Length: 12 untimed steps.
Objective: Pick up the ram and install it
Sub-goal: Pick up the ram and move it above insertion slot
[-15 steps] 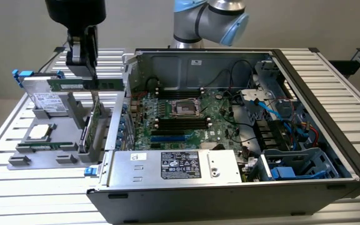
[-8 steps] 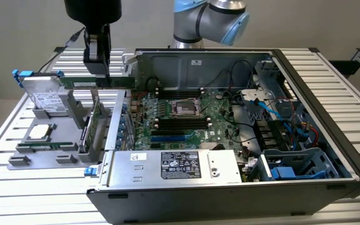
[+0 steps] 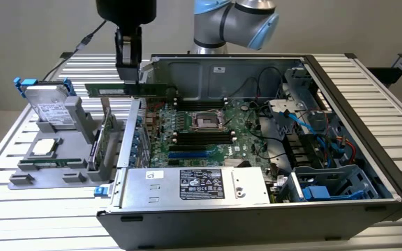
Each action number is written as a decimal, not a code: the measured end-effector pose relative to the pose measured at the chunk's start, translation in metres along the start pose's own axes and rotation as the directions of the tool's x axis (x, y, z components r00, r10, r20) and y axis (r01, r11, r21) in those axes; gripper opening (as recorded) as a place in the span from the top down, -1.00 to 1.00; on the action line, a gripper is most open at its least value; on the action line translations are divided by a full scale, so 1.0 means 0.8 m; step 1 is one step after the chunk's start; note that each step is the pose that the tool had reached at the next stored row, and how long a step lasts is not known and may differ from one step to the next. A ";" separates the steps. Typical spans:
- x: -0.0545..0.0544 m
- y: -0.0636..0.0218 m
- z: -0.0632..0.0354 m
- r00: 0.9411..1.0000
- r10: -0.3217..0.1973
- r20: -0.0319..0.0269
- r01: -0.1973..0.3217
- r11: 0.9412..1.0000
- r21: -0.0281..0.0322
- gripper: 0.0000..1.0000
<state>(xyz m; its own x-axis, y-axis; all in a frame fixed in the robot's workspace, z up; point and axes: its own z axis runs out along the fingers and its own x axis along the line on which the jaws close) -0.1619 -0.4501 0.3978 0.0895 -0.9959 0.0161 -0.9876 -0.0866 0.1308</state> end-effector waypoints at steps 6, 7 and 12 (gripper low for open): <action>-0.003 -0.026 -0.004 1.000 0.000 0.000 0.000 1.000 -0.001 0.71; -0.003 -0.030 -0.004 1.000 0.000 0.000 0.000 1.000 -0.001 0.71; -0.006 -0.052 -0.007 1.000 0.000 0.000 0.000 1.000 -0.001 0.71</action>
<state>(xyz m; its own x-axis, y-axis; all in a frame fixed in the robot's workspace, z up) -0.1205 -0.4418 0.3978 0.0894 -0.9959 0.0160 -0.9874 -0.0865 0.1322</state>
